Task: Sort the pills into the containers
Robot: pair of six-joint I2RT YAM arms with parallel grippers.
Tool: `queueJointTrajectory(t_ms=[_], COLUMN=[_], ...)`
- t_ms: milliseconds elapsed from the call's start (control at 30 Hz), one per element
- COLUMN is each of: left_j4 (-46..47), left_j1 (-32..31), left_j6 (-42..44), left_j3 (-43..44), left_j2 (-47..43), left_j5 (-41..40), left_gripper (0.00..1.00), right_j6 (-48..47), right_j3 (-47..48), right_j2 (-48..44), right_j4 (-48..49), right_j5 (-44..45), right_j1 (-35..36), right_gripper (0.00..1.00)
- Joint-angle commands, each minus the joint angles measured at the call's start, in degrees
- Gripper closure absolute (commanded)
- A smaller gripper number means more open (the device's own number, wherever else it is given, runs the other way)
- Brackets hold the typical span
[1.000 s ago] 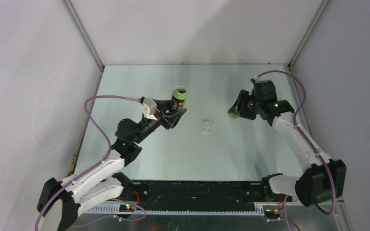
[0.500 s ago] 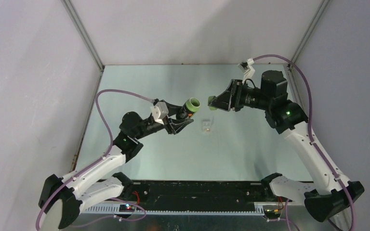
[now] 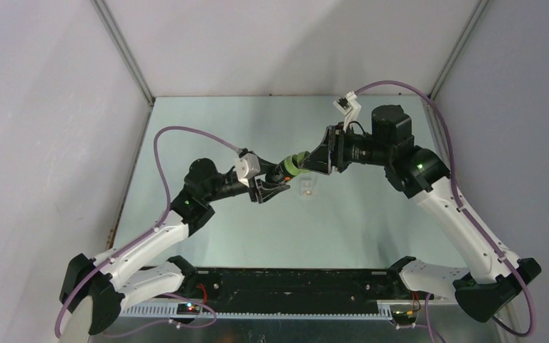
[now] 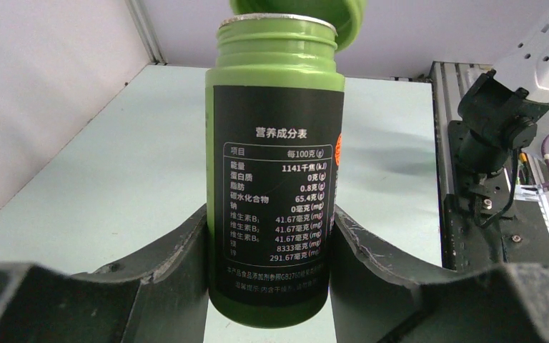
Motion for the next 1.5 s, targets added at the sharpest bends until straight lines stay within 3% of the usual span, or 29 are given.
queueJointTrajectory(t_ms=[0, 500, 1067, 1467], left_j4=[0.1, -6.1, -19.7, -24.5], left_j1=[0.3, 0.4, 0.4, 0.5], left_j6=[2.6, 7.2, 13.8, 15.6], left_j3=[3.6, 6.5, 12.0, 14.5], left_j2=[0.1, 1.4, 3.3, 5.1], left_j5=[2.0, 3.7, 8.1, 10.8], left_gripper=[1.00, 1.00, 1.00, 1.00], right_j6=[-2.4, -6.9, -15.6, -16.5], right_j3=[2.7, 7.2, 13.4, 13.3], right_j2=[0.3, 4.7, 10.1, 11.0], right_j4=[-1.7, -8.8, -23.1, -24.4], right_j5=[2.0, 0.6, 0.7, 1.4], right_j1=[0.5, 2.0, 3.6, 4.9], right_gripper=[0.56, 0.56, 0.57, 0.58])
